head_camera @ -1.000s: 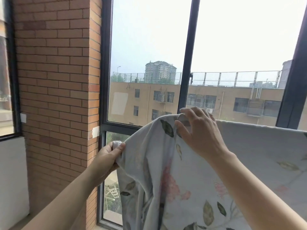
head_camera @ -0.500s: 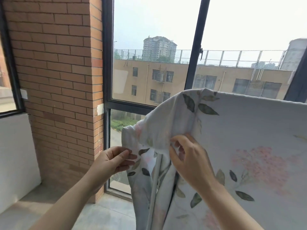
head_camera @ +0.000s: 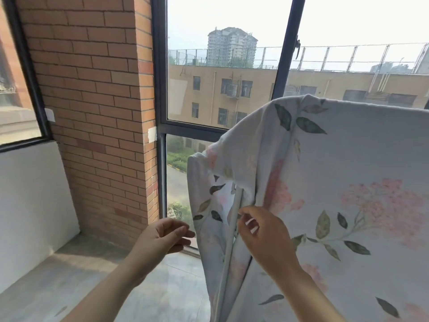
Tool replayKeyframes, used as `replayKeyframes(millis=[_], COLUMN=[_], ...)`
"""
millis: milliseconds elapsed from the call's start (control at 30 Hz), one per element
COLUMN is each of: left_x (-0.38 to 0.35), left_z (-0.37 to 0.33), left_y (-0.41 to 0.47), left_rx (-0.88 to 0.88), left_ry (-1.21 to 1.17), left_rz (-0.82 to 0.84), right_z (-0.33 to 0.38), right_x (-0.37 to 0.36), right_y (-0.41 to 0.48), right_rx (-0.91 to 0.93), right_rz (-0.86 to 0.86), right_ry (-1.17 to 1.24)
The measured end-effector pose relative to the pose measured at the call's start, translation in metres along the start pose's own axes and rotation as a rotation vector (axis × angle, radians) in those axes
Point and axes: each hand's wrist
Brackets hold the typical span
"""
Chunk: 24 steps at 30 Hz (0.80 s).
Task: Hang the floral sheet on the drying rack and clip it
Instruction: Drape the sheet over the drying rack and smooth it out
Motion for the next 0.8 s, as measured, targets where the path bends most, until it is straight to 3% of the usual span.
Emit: replayKeyframes(millis=[433,600,800], left_x=[0.06,0.053,0.032], left_z=[-0.011,-0.012,-0.016], left_y=[0.05,0.058,0.07], left_rx=[0.001,-0.021,-0.082], left_ry=[-0.006,0.036,0.028], left_rz=[0.362,0.519,0.529], right_z=[0.068,0.077,0.064], right_x=[-0.033,-0.027,-0.028], right_y=[0.003,-0.002,0.013], right_rx=[-0.375,-0.465,-0.419], right_rz=[-0.231,-0.167,-0.053], right_ry=[-0.021,-0.08,-0.051])
Point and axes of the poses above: each hand's wrist, its own y-axis towards the middle knuckle, its own x-axis out of the back of the hand, z = x × y, and after that the axes turned 12 degrees about -y, right-handed
